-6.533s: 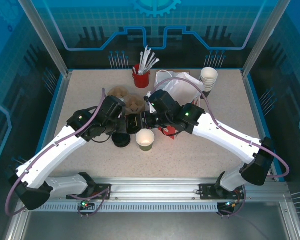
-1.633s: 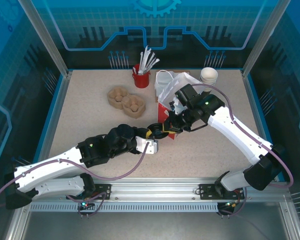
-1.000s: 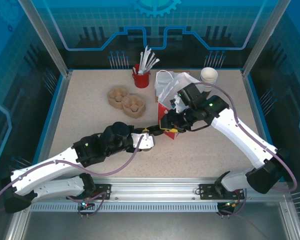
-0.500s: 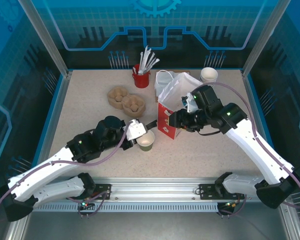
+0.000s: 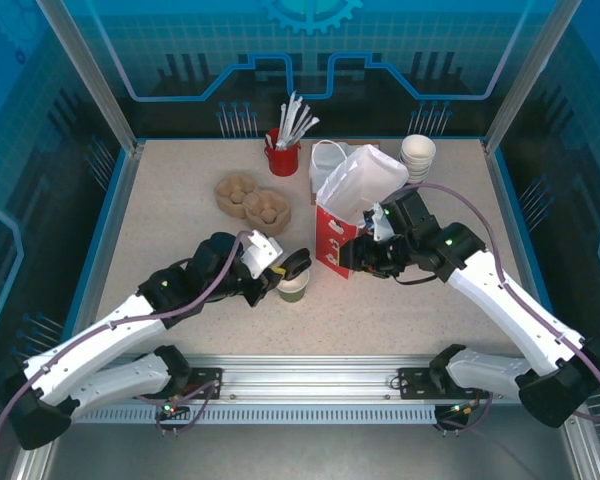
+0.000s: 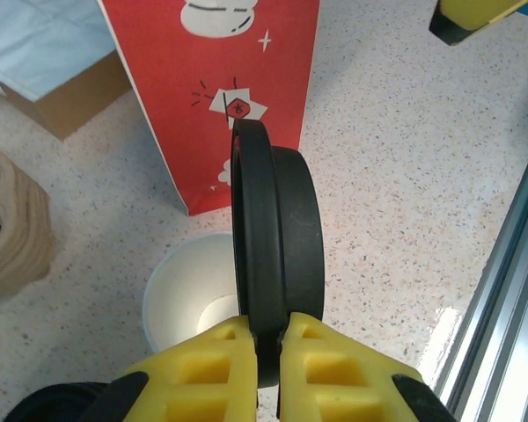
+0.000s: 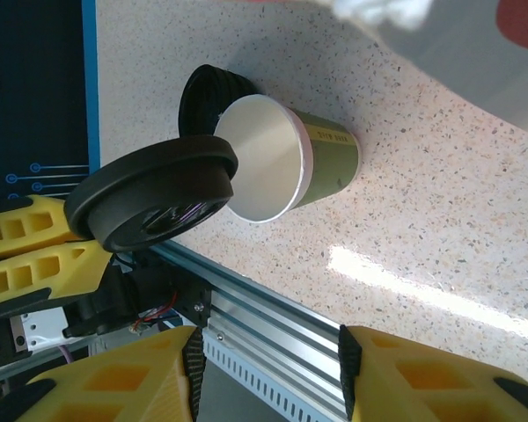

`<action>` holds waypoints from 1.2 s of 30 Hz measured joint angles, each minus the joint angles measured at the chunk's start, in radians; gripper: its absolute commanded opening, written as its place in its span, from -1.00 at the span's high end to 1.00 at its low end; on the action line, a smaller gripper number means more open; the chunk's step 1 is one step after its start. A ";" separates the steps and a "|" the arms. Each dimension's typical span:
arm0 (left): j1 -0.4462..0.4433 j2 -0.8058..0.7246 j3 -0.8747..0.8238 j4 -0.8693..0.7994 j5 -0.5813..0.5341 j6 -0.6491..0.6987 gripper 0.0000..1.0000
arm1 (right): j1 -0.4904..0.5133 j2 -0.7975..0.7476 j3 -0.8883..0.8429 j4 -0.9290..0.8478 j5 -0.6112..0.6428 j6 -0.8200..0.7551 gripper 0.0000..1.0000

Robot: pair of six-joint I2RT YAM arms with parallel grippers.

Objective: Pack the takeout coffee

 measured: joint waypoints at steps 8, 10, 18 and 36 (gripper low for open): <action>0.077 0.000 -0.049 0.025 0.092 -0.152 0.80 | 0.022 -0.029 -0.095 0.101 -0.003 0.019 0.07; 0.101 0.000 -0.064 0.038 0.117 -0.188 0.81 | 0.043 -0.029 -0.114 0.129 0.005 0.023 0.07; 0.199 0.001 -0.106 0.085 0.220 -0.318 0.82 | 0.105 -0.032 -0.208 0.259 0.049 0.038 0.08; 0.286 0.058 -0.183 0.164 0.360 -0.513 0.67 | 0.165 -0.071 -0.281 0.355 0.146 0.068 0.18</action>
